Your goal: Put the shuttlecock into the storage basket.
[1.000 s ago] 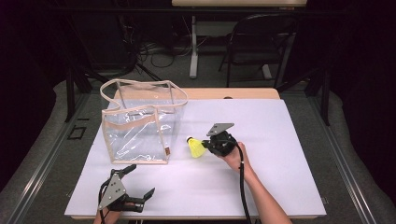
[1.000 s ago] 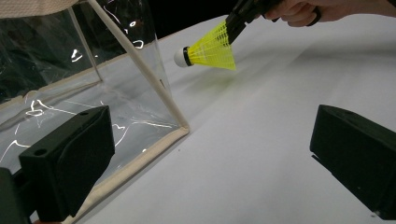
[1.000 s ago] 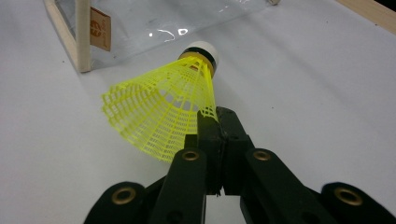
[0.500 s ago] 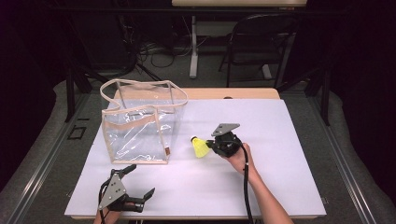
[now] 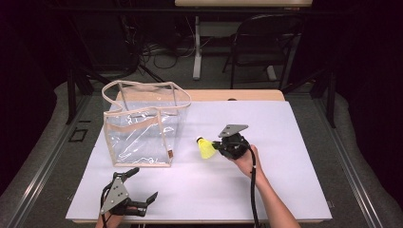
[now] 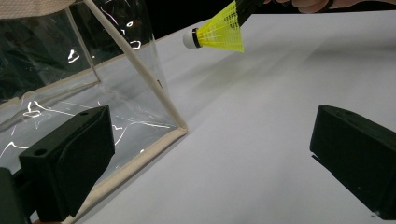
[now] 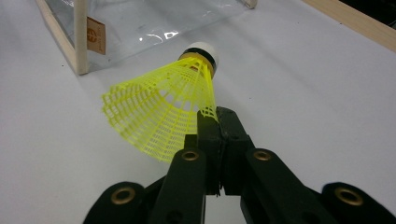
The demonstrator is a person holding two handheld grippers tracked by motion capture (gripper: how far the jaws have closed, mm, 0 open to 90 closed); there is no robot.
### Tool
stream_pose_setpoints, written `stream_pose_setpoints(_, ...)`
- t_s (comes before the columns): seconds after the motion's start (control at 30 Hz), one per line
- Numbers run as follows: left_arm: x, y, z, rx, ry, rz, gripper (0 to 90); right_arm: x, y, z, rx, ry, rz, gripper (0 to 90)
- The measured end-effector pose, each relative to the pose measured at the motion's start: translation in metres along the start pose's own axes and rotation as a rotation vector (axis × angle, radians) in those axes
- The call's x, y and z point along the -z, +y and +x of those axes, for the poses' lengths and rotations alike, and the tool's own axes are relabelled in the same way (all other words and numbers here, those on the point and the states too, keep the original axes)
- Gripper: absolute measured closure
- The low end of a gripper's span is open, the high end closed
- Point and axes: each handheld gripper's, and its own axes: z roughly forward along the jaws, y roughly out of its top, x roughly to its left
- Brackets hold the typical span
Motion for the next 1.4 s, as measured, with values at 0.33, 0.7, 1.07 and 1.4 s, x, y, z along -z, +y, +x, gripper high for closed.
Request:
stream_pose_setpoints(0.33,-0.002,0.001,0.001,-0.002,-0.008,-0.001,0.0,0.007,0.003,0.001,-0.001,-0.007,-0.01,89.2)
stream_pose_setpoints(0.7,-0.004,0.001,0.001,-0.002,-0.012,0.0,0.0,0.017,0.01,0.003,-0.006,-0.013,-0.029,89.2)
stream_pose_setpoints(1.07,-0.002,0.0,0.001,-0.002,-0.007,0.005,0.0,0.023,0.018,0.005,-0.011,-0.007,-0.053,89.4)
stream_pose_setpoints(1.4,0.0,0.0,-0.001,-0.005,-0.007,0.005,0.0,0.028,0.025,0.007,-0.015,-0.01,-0.067,89.4)
